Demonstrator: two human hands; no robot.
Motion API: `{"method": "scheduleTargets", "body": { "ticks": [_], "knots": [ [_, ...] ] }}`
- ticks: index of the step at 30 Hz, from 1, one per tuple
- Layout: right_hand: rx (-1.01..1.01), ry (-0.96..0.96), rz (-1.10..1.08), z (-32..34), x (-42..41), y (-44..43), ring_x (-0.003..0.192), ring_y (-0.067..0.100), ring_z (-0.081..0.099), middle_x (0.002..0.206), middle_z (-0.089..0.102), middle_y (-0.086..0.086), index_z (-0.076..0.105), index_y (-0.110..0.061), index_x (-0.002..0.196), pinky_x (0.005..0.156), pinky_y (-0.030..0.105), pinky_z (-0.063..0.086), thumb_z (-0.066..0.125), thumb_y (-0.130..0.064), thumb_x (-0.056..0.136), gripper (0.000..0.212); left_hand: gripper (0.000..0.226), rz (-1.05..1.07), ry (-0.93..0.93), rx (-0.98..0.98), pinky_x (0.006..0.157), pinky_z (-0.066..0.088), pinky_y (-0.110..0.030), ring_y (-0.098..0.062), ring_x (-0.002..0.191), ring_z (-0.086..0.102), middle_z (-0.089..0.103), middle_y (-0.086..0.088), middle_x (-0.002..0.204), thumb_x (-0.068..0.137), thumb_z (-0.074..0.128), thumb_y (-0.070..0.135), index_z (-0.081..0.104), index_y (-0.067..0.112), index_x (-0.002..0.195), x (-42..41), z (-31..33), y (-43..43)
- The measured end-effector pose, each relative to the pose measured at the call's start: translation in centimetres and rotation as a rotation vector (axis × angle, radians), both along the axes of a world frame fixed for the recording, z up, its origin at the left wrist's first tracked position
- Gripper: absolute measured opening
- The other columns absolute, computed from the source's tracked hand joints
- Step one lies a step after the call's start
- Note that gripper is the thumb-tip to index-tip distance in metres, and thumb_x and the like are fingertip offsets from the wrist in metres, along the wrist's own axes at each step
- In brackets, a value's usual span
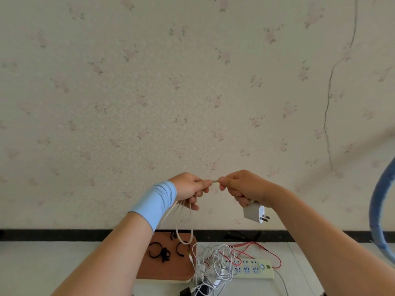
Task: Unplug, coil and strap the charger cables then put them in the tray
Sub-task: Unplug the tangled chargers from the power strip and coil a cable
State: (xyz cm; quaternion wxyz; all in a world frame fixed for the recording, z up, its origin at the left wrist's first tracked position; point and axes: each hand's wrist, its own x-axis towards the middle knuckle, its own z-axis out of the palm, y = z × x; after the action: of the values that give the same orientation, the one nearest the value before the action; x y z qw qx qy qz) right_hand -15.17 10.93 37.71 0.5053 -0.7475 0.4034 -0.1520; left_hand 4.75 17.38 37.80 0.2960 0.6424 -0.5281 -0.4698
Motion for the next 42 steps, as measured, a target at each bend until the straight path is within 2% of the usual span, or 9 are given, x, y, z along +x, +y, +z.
{"method": "scheduleTargets", "body": {
  "ticks": [6, 10, 16, 24, 28, 31, 33, 37, 42],
  "knots": [
    [0.125, -0.074, 0.022, 0.6, 0.3, -0.3, 0.049, 0.011, 0.027, 0.06, 0.031, -0.005, 0.061, -0.01, 0.098, 0.049, 0.026, 0.04, 0.042, -0.025, 0.109, 0.027, 0.032, 0.115, -0.066, -0.169, 0.055, 0.05, -0.026, -0.012, 0.05, 0.045, 0.05, 0.003, 0.067, 0.093, 0.061, 0.043, 0.07, 0.013, 0.09, 0.6, 0.4, -0.3],
    [0.02, -0.114, -0.188, 0.3, -0.2, -0.9, 0.047, 0.011, 0.027, 0.056, 0.034, -0.006, 0.062, -0.009, 0.094, 0.046, 0.027, 0.036, 0.041, -0.02, 0.108, 0.027, 0.03, -0.008, -0.029, 0.022, 0.067, 0.06, -0.035, -0.016, 0.054, 0.058, 0.057, 0.0, 0.064, 0.094, 0.063, 0.035, 0.066, 0.005, 0.091, 1.0, 0.2, 0.1],
    [-0.037, -0.097, -0.297, -0.2, -0.2, -1.0, 0.046, 0.013, 0.028, 0.054, 0.037, -0.006, 0.063, -0.01, 0.09, 0.045, 0.028, 0.034, 0.04, -0.019, 0.108, 0.03, 0.025, 0.118, 0.388, 0.012, 0.071, 0.061, -0.038, -0.011, 0.048, 0.046, 0.046, 0.004, 0.06, 0.097, 0.059, 0.035, 0.055, 0.012, 0.087, 1.7, 0.4, -0.1],
    [0.087, -0.104, -0.16, -0.3, 2.1, 0.6, 0.045, 0.012, 0.03, 0.054, 0.038, -0.006, 0.057, -0.013, 0.09, 0.046, 0.028, 0.034, 0.037, -0.02, 0.107, 0.027, 0.031, 0.512, 0.853, -0.214, 0.044, 0.041, -0.019, -0.006, 0.039, 0.031, 0.04, 0.007, 0.055, 0.102, 0.048, 0.037, 0.051, 0.016, 0.08, 0.5, 0.5, -1.7],
    [0.175, -0.101, -0.035, -0.6, 3.9, 2.2, 0.046, 0.012, 0.029, 0.055, 0.038, -0.006, 0.054, -0.014, 0.091, 0.046, 0.027, 0.033, 0.036, -0.024, 0.108, 0.027, 0.036, 0.657, 1.022, -0.278, 0.065, 0.054, -0.029, -0.011, 0.056, 0.049, 0.049, 0.003, 0.061, 0.101, 0.048, 0.04, 0.049, 0.015, 0.075, 0.2, 0.3, -2.1],
    [0.204, -0.13, -0.01, -0.5, 4.7, 2.9, 0.045, 0.011, 0.029, 0.055, 0.036, -0.006, 0.055, -0.013, 0.094, 0.048, 0.028, 0.032, 0.036, -0.033, 0.108, 0.031, 0.032, 0.62, 1.164, -0.326, 0.085, 0.055, -0.038, -0.022, 0.086, 0.071, 0.07, -0.005, 0.099, 0.103, 0.044, 0.041, 0.048, 0.014, 0.085, -0.4, 0.7, -1.8],
    [0.225, -0.147, -0.015, -0.2, 4.9, 3.3, 0.046, 0.012, 0.026, 0.056, 0.032, -0.006, 0.057, -0.011, 0.098, 0.048, 0.028, 0.032, 0.038, -0.053, 0.105, 0.046, 0.033, 0.618, 1.229, -0.374, 0.084, 0.056, -0.039, -0.023, 0.08, 0.071, 0.071, -0.008, 0.096, 0.104, 0.04, 0.039, 0.046, 0.012, 0.088, -1.0, 1.0, -1.5],
    [0.217, -0.176, -0.01, -0.4, 5.0, 3.8, 0.047, 0.012, 0.023, 0.057, 0.029, -0.005, 0.062, -0.011, 0.107, 0.048, 0.028, 0.034, 0.047, -0.071, 0.092, 0.064, 0.035, 0.66, 1.204, -0.388, 0.068, 0.052, -0.031, -0.012, 0.046, 0.043, 0.047, 0.001, 0.06, 0.105, 0.037, 0.036, 0.041, 0.014, 0.077, -1.8, 1.5, -1.4],
    [0.243, -0.203, -0.02, -0.8, 4.7, 3.5, 0.045, 0.011, 0.032, 0.078, 0.064, 0.002, 0.067, -0.008, 0.107, 0.047, 0.027, 0.036, 0.063, -0.054, 0.093, 0.048, 0.031, 0.643, 0.974, -0.452, 0.062, 0.047, -0.026, -0.012, 0.051, 0.038, 0.043, 0.004, 0.063, 0.104, 0.035, 0.038, 0.041, 0.017, 0.082, -2.7, 1.5, -1.0]
  ]
}}
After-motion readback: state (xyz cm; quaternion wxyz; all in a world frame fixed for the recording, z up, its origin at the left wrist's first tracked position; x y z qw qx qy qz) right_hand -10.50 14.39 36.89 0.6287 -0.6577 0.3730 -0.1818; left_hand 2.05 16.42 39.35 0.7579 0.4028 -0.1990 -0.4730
